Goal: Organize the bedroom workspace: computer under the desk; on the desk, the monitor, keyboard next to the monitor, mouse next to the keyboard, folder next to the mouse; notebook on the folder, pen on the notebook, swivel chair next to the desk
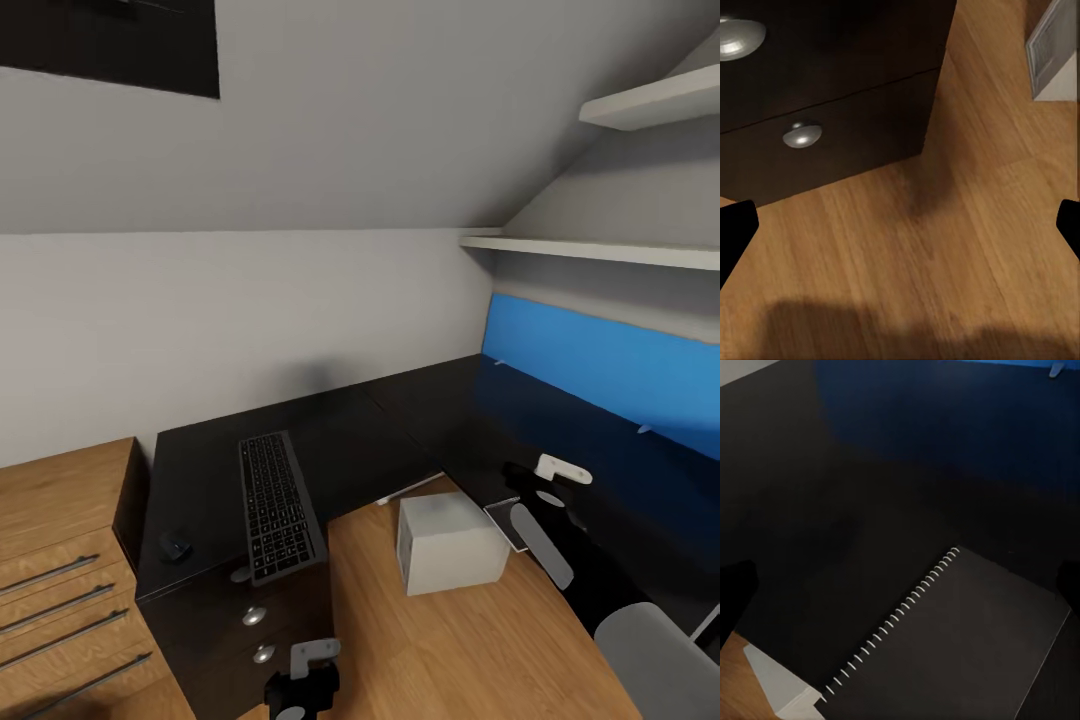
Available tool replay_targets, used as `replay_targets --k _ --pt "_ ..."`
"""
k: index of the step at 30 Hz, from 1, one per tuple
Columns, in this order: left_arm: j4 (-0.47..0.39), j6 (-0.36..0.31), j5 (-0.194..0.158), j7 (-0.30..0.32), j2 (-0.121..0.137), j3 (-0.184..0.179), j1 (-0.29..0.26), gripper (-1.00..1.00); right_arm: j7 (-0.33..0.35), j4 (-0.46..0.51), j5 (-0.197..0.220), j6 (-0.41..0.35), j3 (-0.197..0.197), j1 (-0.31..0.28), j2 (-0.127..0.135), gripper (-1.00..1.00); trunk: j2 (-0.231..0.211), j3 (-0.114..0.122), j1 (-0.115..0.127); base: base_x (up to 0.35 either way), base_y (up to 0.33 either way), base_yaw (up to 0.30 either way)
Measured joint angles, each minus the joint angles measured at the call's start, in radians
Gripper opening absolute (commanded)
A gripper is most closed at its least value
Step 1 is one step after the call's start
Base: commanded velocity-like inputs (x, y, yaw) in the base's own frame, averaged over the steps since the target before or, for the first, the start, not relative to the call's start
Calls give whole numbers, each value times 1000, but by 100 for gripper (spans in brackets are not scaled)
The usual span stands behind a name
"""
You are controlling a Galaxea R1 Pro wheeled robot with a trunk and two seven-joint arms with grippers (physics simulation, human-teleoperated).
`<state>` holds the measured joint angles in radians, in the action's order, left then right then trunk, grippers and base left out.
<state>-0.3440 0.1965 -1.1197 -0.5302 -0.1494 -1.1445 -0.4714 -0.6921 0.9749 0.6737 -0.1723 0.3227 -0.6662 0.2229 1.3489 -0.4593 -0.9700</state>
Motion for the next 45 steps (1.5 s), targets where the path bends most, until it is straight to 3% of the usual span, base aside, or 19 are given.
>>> replay_targets --k 3,7,13,16,17,19,21,25,31,34,36,39,45 --pt "-4 -8 3 0 -25 -17 0 100 3 -3 -2 0 1 0 1 100 0 0 0 0 0 0" --pt "-23 -51 12 0 -25 -24 0 100 4 -13 -2 0 0 -1 1 100 0 0 0 0 0 0" --pt "-240 -306 80 -4 -25 -28 1 100 8 -118 -1 -8 -6 -47 4 100 0 0 0 0 0 0" --pt "-332 -400 95 -5 -25 -28 -1 100 20 -216 -1 -8 -8 -111 3 100 0 0 0 0 0 0" --pt "-436 -480 103 -6 -25 -26 -8 100 50 -323 -2 -6 -8 -175 0 100 0 0 0 0 0 0" --pt "-522 -530 107 -7 -25 -17 -12 100 80 -390 0 -5 -9 -212 -1 100 0 0 0 0 0 0" --pt "-594 -574 110 -8 -25 4 -15 100 112 -439 0 -4 -9 -236 -2 100 0 0 0 0 0 0" --pt "-780 -689 127 -24 -25 120 -19 100 178 -513 4 -3 -10 -268 -5 100 0 0 0 0 0 0" --pt "-857 -718 188 -51 -25 222 -20 100 194 -545 6 -1 -9 -275 -6 100 0 0 0 0 0 0" --pt "-886 -722 238 -63 -25 278 -20 100 196 -571 6 0 -8 -276 -8 100 0 0 0 0 0 0" --pt "-893 -723 256 -65 -25 303 -20 100 196 -588 6 0 -7 -276 -9 100 0 0 0 0 0 0" --pt "-903 -723 275 -67 1 332 -20 100 195 -616 7 -1 -5 -277 -9 100 0 0 0 2 0 0" --pt "-908 -723 285 -67 19 347 -20 100 194 -634 8 -2 -6 -277 -9 100 0 0 0 136 0 0"
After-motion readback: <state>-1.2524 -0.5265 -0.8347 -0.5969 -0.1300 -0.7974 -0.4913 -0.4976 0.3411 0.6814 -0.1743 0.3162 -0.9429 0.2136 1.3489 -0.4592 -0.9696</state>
